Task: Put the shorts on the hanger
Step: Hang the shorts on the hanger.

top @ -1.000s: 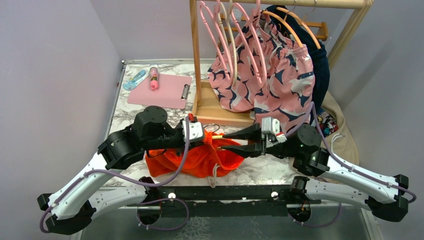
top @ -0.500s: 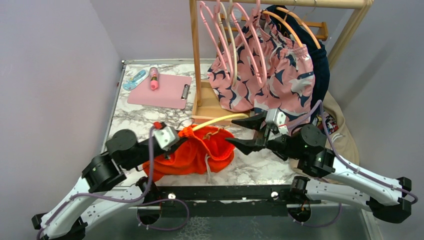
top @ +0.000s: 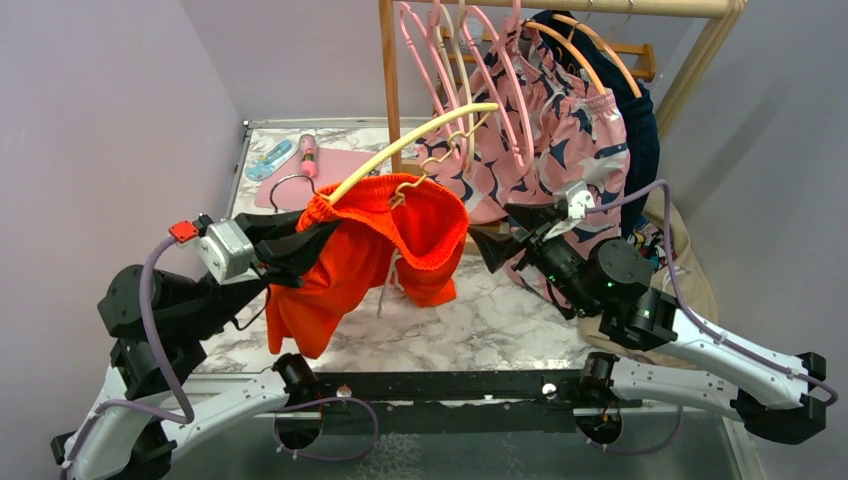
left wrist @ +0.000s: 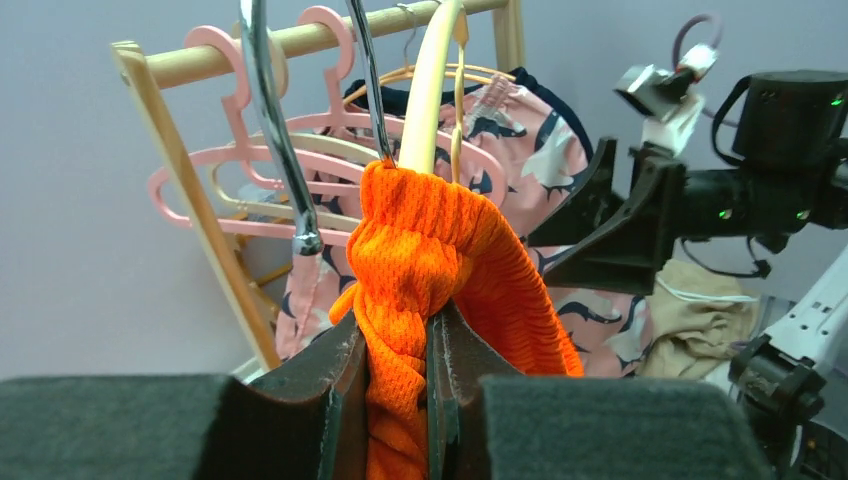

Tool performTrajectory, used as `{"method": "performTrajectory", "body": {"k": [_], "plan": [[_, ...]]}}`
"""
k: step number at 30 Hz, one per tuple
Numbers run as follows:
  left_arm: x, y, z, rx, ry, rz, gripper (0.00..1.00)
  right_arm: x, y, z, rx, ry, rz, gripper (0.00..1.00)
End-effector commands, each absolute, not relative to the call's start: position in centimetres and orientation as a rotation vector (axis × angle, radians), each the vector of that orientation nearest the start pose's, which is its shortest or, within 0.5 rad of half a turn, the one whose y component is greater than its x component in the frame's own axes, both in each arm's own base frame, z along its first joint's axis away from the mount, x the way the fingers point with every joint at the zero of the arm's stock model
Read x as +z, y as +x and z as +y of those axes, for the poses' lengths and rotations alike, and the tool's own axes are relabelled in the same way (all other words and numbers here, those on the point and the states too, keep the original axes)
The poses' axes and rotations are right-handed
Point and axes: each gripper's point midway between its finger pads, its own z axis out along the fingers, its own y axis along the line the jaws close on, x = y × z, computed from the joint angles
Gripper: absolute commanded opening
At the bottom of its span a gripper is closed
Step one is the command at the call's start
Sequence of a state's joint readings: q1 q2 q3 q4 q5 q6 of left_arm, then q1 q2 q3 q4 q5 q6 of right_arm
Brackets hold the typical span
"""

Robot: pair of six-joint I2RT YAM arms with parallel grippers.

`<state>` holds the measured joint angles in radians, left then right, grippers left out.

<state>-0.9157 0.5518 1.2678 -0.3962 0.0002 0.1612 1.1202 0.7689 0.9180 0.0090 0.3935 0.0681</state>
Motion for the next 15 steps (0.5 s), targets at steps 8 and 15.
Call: {"method": "performTrajectory", "body": {"k": [8, 15], "plan": [[45.8, 9.4, -14.4, -0.827, 0.630, 1.091, 0.00, 32.0, 19.0, 24.1, 0.640, -0.453, 1.591, 0.87], [51.9, 8.3, -13.8, -0.829, 0.643, 0.986, 0.00, 33.3, 18.0, 25.3, 0.761, -0.460, 1.502, 0.88]]}}
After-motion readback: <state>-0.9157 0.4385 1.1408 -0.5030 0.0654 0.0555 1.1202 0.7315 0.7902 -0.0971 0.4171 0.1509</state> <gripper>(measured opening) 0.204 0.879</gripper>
